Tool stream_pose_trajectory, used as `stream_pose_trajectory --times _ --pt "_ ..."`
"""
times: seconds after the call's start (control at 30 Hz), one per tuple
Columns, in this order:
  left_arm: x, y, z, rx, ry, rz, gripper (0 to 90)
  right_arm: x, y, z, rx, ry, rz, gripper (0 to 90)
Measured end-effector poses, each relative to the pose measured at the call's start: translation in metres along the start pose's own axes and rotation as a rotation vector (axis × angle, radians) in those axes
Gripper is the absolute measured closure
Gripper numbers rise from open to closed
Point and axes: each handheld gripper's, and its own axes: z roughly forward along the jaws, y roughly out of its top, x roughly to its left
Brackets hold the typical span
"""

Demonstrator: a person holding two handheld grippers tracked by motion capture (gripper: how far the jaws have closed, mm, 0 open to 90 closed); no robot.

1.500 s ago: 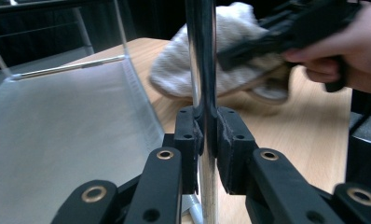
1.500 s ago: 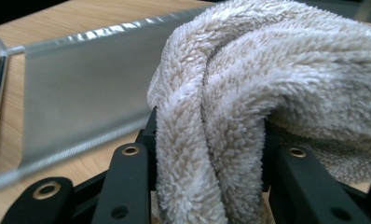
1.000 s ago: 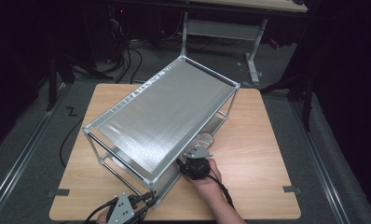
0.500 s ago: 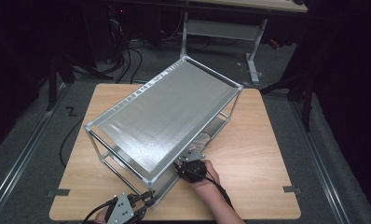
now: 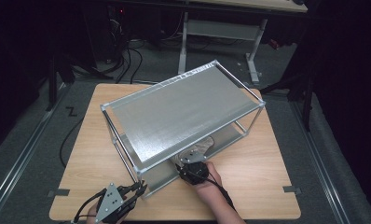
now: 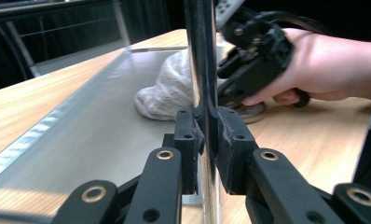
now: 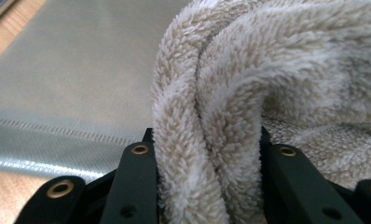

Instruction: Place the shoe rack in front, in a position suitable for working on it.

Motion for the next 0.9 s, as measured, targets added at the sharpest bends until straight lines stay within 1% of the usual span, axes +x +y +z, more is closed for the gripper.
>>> stream_pose_trajectory --times 0.1,0.17,0.33,0.43,0.5,0.53,0.57,0.63,0.67,0.7,0.73,0.8,0.83,0.87,0.9 --pt "0.000 0.000 0.000 0.000 0.002 -0.009 79.0 0.001 0.000 0.000 -0.003 -0.002 0.000 66.2" --pt "0.001 0.000 0.000 0.000 0.002 -0.007 78.9 0.002 -0.001 -0.001 -0.002 0.006 0.011 66.2" --pt "0.004 0.000 0.001 0.001 0.009 -0.003 79.0 0.001 -0.002 -0.002 -0.004 -0.003 0.006 66.2" --pt "0.006 -0.001 0.001 -0.001 0.014 -0.013 79.1 0.001 -0.002 -0.002 -0.007 0.010 0.003 66.2" --pt "0.007 -0.001 0.000 0.000 0.019 -0.014 79.1 0.002 -0.003 -0.003 -0.004 0.009 0.012 66.3" --pt "0.008 -0.001 0.000 0.000 0.024 -0.020 79.2 0.003 -0.003 -0.003 -0.003 0.008 0.011 66.3" --pt "0.010 -0.001 0.000 0.001 0.027 -0.018 79.3 0.003 -0.003 -0.004 -0.002 0.012 0.012 66.3" --pt "0.013 -0.002 0.001 0.000 0.035 -0.031 79.4 0.004 -0.004 -0.005 0.001 0.011 0.017 66.3" --pt "0.015 -0.002 0.001 0.001 0.041 -0.036 79.5 0.003 -0.004 -0.005 -0.007 0.016 0.007 66.3" --pt "0.017 -0.002 0.001 0.001 0.045 -0.039 79.6 0.004 -0.005 -0.006 0.001 0.016 0.024 66.3" --pt "0.019 -0.002 0.002 0.001 0.051 -0.043 79.7 0.003 -0.005 -0.006 -0.020 0.016 -0.010 66.3" --pt "0.023 -0.002 0.002 0.000 0.061 -0.052 79.8 0.005 -0.007 -0.008 0.001 0.020 0.013 66.4" --pt "0.024 -0.003 0.003 0.000 0.065 -0.055 79.8 0.004 -0.008 -0.009 -0.014 0.023 -0.011 66.3" --pt "0.025 -0.003 0.003 0.000 0.074 -0.061 79.9 0.005 -0.008 -0.009 -0.015 0.028 -0.011 66.4" --pt "0.027 -0.003 0.003 -0.001 0.076 -0.063 79.9 0.007 -0.009 -0.011 -0.004 0.027 0.012 66.4"
